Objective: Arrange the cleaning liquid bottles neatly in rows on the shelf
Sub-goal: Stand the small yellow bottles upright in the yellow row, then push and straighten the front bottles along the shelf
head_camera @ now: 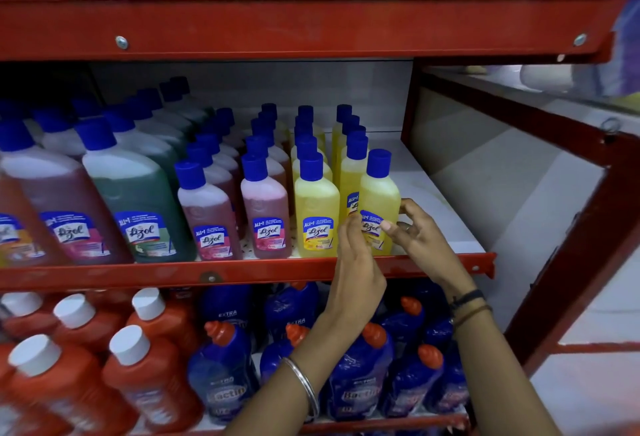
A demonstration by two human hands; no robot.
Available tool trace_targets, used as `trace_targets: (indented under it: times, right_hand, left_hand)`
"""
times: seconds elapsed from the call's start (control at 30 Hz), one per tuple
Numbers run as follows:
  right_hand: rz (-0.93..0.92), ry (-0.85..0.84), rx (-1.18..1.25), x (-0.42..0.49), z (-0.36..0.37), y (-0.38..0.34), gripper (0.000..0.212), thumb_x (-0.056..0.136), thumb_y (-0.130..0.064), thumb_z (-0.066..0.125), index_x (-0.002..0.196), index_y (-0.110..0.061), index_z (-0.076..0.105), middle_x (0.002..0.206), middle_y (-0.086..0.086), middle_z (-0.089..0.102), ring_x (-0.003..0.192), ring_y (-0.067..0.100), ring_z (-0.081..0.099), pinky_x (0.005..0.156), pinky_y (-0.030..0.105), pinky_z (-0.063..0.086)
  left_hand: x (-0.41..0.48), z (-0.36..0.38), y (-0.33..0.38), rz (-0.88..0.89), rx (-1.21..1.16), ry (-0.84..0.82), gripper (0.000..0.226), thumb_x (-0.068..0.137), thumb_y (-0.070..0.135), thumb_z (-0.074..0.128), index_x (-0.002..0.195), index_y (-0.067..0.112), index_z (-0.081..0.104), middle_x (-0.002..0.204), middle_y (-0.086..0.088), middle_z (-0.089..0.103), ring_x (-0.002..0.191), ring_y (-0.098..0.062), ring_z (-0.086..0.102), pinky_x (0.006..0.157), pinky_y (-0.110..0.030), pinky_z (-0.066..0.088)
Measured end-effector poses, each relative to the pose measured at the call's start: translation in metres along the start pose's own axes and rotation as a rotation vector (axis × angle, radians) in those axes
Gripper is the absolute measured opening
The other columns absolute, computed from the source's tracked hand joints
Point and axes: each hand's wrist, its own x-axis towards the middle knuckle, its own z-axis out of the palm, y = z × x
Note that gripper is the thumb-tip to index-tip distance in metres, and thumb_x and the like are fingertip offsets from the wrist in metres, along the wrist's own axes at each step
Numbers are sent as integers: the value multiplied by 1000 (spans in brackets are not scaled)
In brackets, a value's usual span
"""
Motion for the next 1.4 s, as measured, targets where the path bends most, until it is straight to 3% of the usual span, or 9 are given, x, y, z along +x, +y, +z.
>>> trace_targets:
  times: [0.27, 0.5, 0.67, 0.77, 0.87, 0.97, 1.07, 1.23, 1.4]
  right_hand:
    - [28, -29, 77, 3, 0, -2, 19, 94, -22, 47, 109, -22, 58, 105, 0, 68, 93, 5, 68, 80, 20, 54]
    - [53, -40, 60, -5, 7, -4, 24, 94, -36, 39, 104, -28, 60, 109, 7, 69, 103, 21, 67, 91, 39, 54]
    - [67, -60, 54, -13, 9, -9, 24, 95, -37, 37, 104, -31, 59, 106, 0, 69, 103, 18, 66, 93, 37, 53]
    - [-17, 189, -22, -28, 23, -13, 19, 94, -37, 41, 109, -34, 54, 114, -6, 63, 106, 6, 60, 92, 19, 48]
    - [-198, 560, 11, -53, 43, -25, 32, 94, -33, 42, 118, -15, 54, 122, 2, 57, 109, -5, 52, 90, 6, 40]
    - [-187, 295, 34, -66, 68, -35, 52, 92, -46, 32, 131, -16, 47, 135, -4, 52, 124, -3, 46, 100, 11, 38]
    - [14, 26, 47, -63, 91, -36, 83, 78, -75, 22, 147, -28, 19, 156, -11, 22, 140, -4, 20, 115, 20, 19]
    - [161, 11, 72, -50, 106, -39, 117, 53, -94, 12, 148, -26, 3, 158, -11, 6, 137, -6, 7, 113, 20, 9]
    - [133, 40, 162, -46, 110, -51, 84, 59, -91, 17, 130, -51, 32, 145, -20, 37, 137, 8, 34, 118, 34, 22]
  left_hand:
    - [8, 3, 4, -111, 130, -23, 80, 80, -8, 52, 145, 2, 5, 145, -20, 33, 134, -30, 34, 112, -42, 33]
    - [3, -3, 10, -137, 162, -16, 85, 80, -7, 54, 146, 5, 2, 139, -18, 37, 130, -30, 36, 108, -37, 34]
    - [-5, -10, 11, -107, 150, -44, 75, 85, -5, 49, 146, 6, 6, 137, -17, 36, 128, -29, 38, 107, -39, 38]
    - [-15, -18, 7, -43, 88, 75, 50, 93, 5, 42, 140, 8, 26, 136, -12, 40, 128, -23, 39, 109, -41, 37]
    - [-24, -31, -2, -31, -38, 288, 43, 97, 34, 32, 134, 12, 34, 135, -5, 37, 126, -14, 37, 109, -36, 35]
    - [-22, -42, -12, -131, -161, 314, 65, 90, 58, 19, 140, 17, 27, 146, -2, 26, 133, -8, 27, 111, -30, 27]
    - [-19, -47, -24, -153, -95, 275, 77, 85, 68, 7, 142, 19, 25, 149, -1, 27, 136, -8, 24, 114, -35, 23]
    - [-17, -50, -29, -158, 80, 153, 92, 78, 74, -7, 145, 15, 19, 156, -5, 25, 143, -13, 20, 115, -36, 11]
    - [-17, -57, -29, -148, 59, 109, 97, 74, 77, -10, 147, 18, 14, 157, -2, 21, 139, -4, 15, 111, -31, 4]
